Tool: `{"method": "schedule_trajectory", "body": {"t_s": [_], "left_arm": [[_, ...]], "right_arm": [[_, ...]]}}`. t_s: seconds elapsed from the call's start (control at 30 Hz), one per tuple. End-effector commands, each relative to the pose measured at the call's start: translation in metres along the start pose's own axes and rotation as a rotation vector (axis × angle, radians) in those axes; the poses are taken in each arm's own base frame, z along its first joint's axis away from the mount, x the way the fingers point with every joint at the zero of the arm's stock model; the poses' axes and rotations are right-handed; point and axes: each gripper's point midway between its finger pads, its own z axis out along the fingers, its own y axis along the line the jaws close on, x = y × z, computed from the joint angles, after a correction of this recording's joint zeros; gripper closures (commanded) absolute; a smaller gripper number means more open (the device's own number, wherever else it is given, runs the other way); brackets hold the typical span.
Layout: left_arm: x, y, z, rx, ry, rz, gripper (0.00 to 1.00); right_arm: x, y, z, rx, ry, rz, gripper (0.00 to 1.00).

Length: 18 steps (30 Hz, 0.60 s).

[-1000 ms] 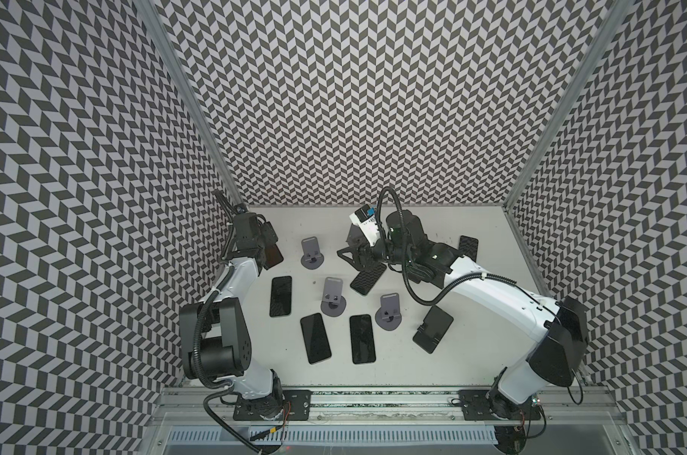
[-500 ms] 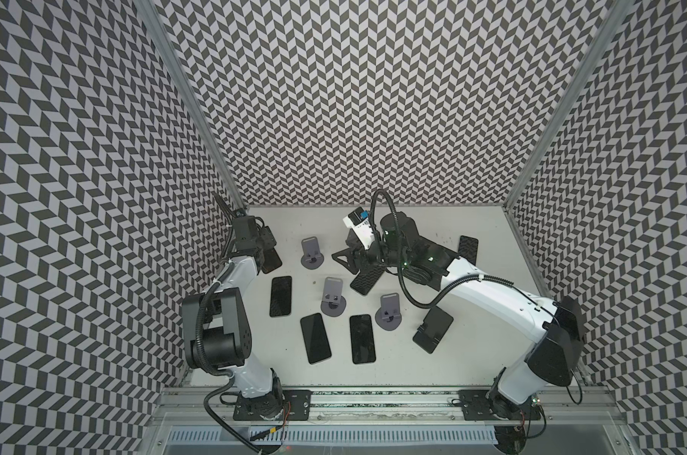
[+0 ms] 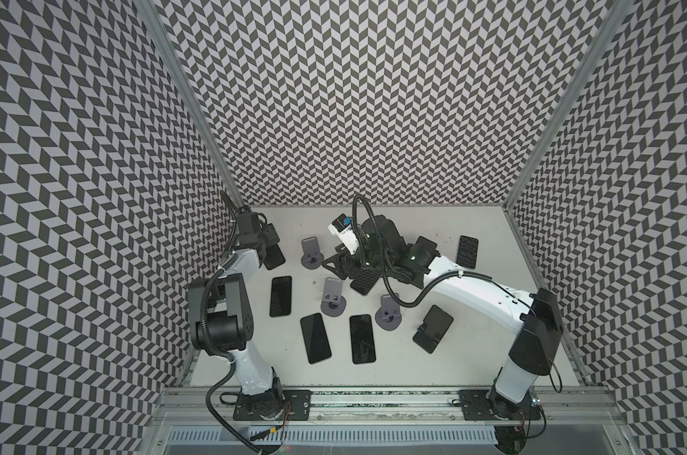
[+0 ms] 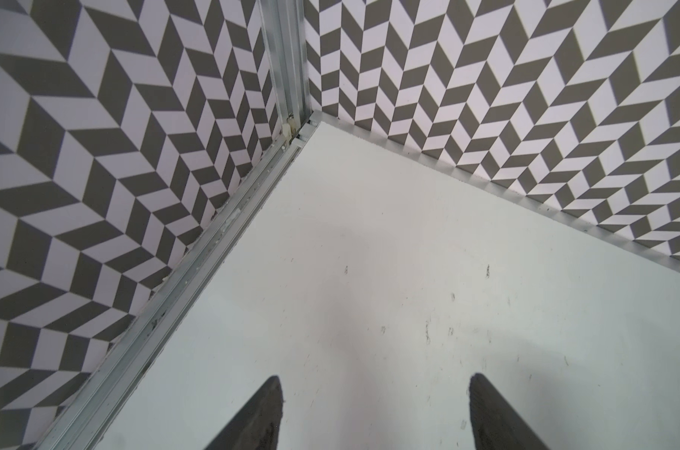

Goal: Remove the phone from the phone stand
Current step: Place the phone at the top-left of the table.

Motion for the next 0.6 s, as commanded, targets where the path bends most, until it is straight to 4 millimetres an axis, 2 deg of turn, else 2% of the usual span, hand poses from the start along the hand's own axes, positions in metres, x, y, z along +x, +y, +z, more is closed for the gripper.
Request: {"method": "schedule_trajectory", "body": {"t_s": [0.0,0.3,0.57], "left_arm": [[-0.028,-0.008,-0.001,0.033,-0.064,0.005,0.56],[-0.019,-0.008,0.007,0.039,-0.033,0.02,0.56],[-0.025,-0.011,0.011,0.047,-0.032,0.015,0.56]], "right_arm": [[-0.004,0.001,0.007,0.006,0.006,-0.03,0.34],[0.002,0.001,0.02,-0.009,0.047,-0.025,0.33],[0.014,0.0,0.022,-0.015,0.089,0.001,0.33]]}}
